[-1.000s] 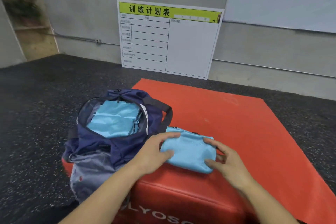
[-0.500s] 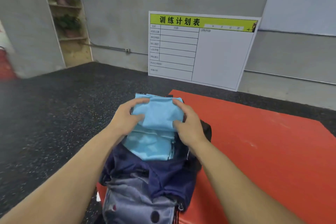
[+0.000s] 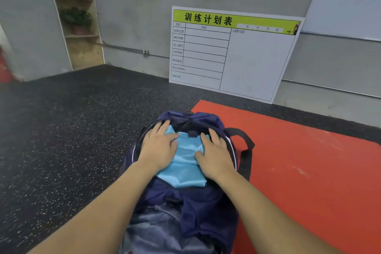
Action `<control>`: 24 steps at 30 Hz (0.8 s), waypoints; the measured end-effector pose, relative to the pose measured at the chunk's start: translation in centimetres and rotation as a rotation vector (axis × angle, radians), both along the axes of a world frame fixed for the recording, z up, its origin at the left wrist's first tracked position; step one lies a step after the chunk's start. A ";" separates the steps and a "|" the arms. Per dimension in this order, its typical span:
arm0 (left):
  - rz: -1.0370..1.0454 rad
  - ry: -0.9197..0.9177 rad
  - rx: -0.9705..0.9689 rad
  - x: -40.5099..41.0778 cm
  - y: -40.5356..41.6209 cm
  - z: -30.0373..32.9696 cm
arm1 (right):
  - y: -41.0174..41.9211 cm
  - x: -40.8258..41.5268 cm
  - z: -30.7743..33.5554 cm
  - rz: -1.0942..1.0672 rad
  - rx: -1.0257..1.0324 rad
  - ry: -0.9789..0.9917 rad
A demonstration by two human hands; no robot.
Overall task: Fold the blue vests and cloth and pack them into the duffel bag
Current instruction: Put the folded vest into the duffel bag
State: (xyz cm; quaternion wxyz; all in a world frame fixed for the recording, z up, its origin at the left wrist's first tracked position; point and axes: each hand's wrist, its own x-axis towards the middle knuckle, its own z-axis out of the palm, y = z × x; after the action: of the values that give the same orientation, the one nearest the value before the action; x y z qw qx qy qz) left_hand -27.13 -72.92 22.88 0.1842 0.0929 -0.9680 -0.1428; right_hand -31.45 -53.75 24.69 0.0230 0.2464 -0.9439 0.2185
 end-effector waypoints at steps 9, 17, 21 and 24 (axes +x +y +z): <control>0.006 -0.220 0.140 0.3 0.0 -2.3 | -1.8 0.5 -2.7 0.069 0.062 -0.131; 0.040 -0.275 -0.041 2.7 1.2 0.5 | -0.2 3.9 -0.8 0.063 0.058 -0.067; -0.030 -0.131 0.005 4.6 3.2 5.1 | 3.7 5.7 3.5 0.077 -0.078 -0.015; -0.108 -0.029 0.065 6.3 6.3 8.3 | 7.4 7.0 6.4 0.038 -0.126 0.064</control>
State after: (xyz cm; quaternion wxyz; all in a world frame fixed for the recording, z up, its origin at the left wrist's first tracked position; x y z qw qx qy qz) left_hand -20.83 -66.67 31.17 0.1592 0.0486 -0.9690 -0.1824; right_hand -24.50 -46.32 31.13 0.0644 0.2694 -0.9222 0.2700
